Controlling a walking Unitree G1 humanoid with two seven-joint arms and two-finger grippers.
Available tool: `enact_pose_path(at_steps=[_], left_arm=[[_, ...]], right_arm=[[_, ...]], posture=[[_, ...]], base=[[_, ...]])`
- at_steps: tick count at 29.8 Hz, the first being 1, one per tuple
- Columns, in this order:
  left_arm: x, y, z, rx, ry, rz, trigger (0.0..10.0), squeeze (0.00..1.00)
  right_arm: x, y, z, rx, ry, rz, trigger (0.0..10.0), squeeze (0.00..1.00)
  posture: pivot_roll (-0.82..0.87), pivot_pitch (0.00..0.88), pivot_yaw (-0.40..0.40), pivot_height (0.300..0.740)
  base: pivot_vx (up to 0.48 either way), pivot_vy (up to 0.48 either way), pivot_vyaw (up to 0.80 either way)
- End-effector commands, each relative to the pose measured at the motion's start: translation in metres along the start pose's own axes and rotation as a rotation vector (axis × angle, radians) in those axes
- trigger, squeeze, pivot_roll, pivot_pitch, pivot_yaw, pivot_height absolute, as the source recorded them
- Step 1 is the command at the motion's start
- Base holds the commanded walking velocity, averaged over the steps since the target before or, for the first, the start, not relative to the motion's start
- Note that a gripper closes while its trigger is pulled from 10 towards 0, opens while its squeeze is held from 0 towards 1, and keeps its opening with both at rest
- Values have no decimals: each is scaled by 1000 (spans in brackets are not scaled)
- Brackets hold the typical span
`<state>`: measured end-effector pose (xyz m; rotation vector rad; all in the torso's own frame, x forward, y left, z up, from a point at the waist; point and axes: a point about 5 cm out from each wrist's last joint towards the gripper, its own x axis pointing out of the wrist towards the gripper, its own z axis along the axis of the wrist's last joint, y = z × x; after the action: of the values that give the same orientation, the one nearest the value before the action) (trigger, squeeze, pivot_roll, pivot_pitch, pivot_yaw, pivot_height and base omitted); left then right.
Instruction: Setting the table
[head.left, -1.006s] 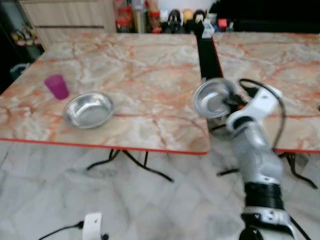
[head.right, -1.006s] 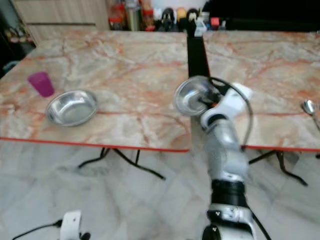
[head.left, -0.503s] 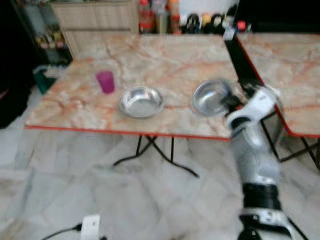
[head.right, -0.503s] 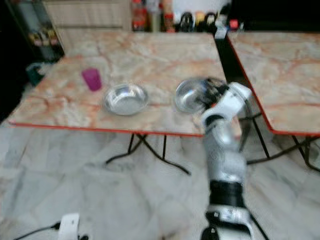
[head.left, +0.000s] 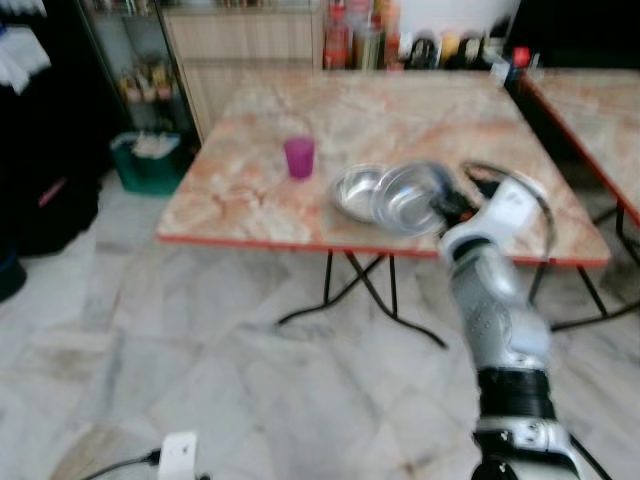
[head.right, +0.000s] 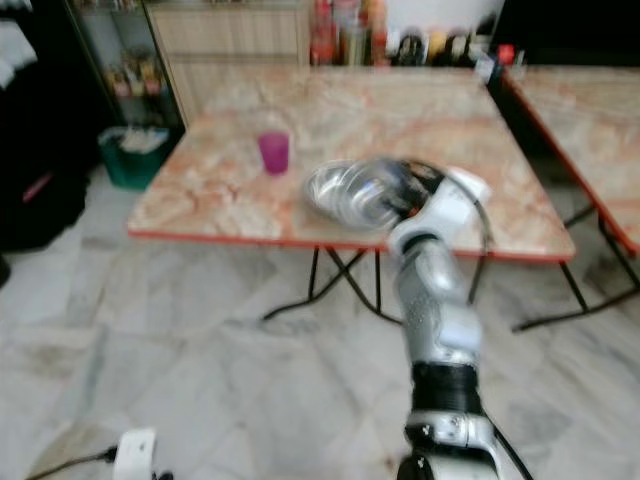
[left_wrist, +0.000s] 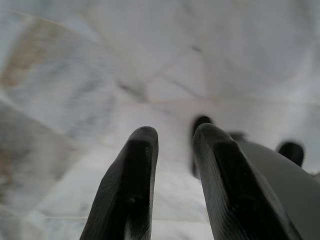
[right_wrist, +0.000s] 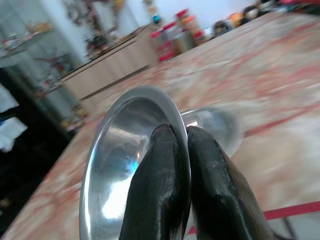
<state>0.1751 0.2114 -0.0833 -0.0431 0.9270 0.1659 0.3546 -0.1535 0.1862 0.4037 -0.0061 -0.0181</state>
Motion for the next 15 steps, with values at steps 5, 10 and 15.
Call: enact_pose_path(at_steps=[5, 10, 15], left_arm=[[4, 0, 25, 0, -71, -21, 10000, 0], [4, 3, 24, 2, -66, -11, 10000, 0], [5, 1, 30, 0, -79, -18, 10000, 0]], right_arm=[[1, -6, 7, 8, -29, -22, 10000, 0], [1, -6, 7, 4, -27, -21, 10000, 0], [2, -6, 8, -15, -25, -17, 10000, 0]], posture=[[-44, 32, 39, 740], [-41, 34, 42, 740], [-42, 51, 46, 740]], base=[[0, 0, 0], [325, 0, 0], [364, 0, 0]])
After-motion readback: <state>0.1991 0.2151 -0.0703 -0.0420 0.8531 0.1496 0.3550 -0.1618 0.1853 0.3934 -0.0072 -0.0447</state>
